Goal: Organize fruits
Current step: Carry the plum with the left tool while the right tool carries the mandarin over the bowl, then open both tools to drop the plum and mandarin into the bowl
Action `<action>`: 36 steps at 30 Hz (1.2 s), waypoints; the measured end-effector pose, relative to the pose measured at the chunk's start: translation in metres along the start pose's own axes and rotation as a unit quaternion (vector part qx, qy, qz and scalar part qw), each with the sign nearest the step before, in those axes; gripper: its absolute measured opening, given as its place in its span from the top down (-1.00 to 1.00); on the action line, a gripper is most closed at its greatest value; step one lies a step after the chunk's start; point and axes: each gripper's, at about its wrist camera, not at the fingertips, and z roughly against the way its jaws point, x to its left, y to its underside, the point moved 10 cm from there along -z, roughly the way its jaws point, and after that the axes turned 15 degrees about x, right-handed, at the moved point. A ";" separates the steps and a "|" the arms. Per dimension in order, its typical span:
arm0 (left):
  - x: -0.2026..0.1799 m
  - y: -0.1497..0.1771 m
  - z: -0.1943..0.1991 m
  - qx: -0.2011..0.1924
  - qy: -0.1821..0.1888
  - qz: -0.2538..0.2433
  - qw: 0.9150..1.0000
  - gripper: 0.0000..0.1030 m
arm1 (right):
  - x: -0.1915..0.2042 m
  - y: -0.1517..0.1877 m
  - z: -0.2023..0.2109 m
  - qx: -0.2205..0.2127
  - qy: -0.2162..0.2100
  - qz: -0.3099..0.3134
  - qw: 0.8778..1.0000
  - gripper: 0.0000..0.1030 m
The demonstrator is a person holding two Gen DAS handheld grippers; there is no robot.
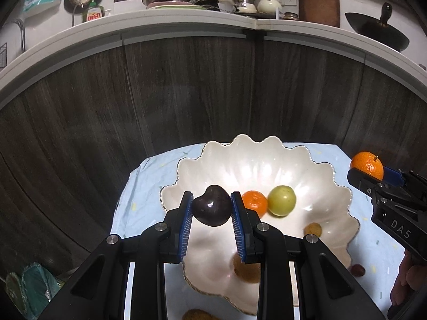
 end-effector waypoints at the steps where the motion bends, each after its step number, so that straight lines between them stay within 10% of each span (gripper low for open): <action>1: 0.001 0.000 -0.003 0.002 0.000 0.001 1.000 0.45 | 0.000 -0.001 -0.003 0.003 0.001 0.000 1.000 0.07; 24: 0.010 0.001 -0.053 0.065 0.002 0.017 0.998 0.43 | -0.002 -0.002 -0.047 0.053 0.008 -0.009 0.999 0.06; 28: 0.014 0.002 -0.050 0.066 -0.006 0.025 0.997 -0.14 | -0.002 -0.001 -0.048 0.057 0.011 -0.010 0.998 0.04; 36: 0.019 0.003 -0.038 0.059 -0.007 0.028 0.998 -0.37 | -0.009 -0.010 -0.026 0.021 0.046 -0.015 0.999 -0.66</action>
